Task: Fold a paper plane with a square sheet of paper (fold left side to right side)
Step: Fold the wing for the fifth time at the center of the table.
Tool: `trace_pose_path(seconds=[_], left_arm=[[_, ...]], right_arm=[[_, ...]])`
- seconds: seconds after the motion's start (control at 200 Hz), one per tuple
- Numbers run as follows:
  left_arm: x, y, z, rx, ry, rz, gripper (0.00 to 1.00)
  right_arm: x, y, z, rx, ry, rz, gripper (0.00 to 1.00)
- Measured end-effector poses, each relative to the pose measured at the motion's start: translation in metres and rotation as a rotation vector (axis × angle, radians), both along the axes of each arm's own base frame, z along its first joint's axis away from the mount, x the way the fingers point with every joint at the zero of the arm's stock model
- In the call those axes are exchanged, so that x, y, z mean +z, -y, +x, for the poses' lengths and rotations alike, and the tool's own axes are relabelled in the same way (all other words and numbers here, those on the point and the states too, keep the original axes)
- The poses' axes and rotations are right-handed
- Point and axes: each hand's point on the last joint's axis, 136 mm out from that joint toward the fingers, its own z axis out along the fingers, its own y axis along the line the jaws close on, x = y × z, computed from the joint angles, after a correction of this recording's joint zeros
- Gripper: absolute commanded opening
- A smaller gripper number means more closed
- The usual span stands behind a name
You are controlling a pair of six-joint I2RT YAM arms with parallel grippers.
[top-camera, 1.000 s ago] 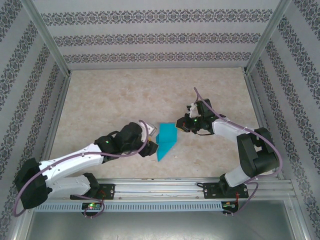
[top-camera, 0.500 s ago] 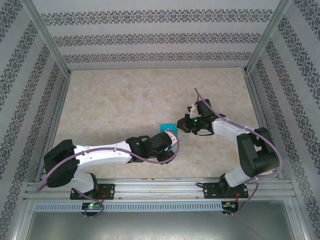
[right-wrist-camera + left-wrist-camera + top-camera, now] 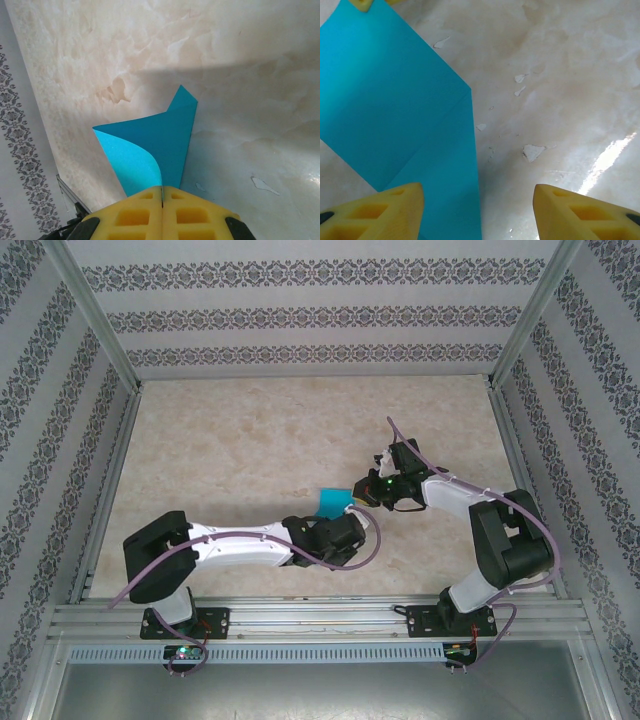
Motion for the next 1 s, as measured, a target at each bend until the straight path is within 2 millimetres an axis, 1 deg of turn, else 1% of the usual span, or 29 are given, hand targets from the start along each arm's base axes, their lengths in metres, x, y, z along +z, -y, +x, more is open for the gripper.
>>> trace_pose_path(seconds=[0.185,0.405,0.595,0.659,0.999], left_arm=[[-0.010,-0.003,0.002,0.011,0.020,0.057,0.60],[-0.029,-0.011,0.003,0.019,0.029,0.135,0.59],[-0.031,-0.016,0.006,0.031,0.047,0.163,0.54],[-0.031,-0.017,0.007,0.034,0.053,0.166,0.51],[-0.031,-0.019,0.009,0.050,0.067,0.175,0.25]], right_arm=[[-0.002,0.000,0.001,-0.003,-0.007,-0.002,0.00],[-0.006,0.000,0.001,-0.005,-0.020,-0.006,0.00],[-0.010,0.001,0.000,-0.007,-0.030,-0.013,0.00],[-0.011,0.001,0.000,-0.008,-0.032,-0.015,0.00],[-0.014,0.001,0.000,-0.009,-0.040,-0.019,0.00]])
